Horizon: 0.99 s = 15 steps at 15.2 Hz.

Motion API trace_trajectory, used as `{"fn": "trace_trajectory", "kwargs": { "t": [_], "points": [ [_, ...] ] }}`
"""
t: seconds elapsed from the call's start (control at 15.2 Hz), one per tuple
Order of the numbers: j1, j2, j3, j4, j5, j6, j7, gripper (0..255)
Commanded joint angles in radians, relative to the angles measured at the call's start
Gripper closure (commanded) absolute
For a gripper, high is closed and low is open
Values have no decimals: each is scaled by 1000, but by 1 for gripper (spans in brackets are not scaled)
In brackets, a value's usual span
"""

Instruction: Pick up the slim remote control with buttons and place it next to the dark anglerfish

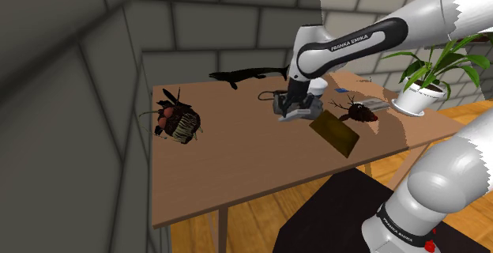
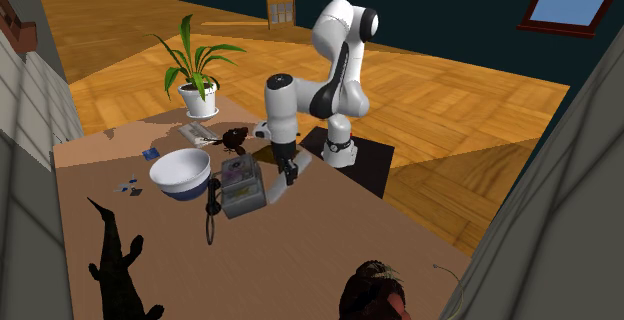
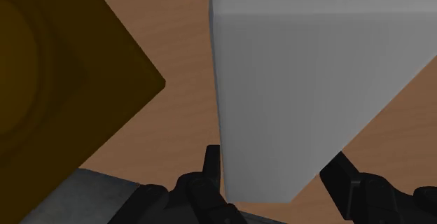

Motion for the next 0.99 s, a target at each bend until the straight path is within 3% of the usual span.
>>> {"fn": "trace_trajectory", "kwargs": {
  "t": [0.0,0.92],
  "points": [
    [0,-14,-1,17,1,-29,-2,255],
    [0,-71,-5,155,4,-225,-8,255]
  ]
}}
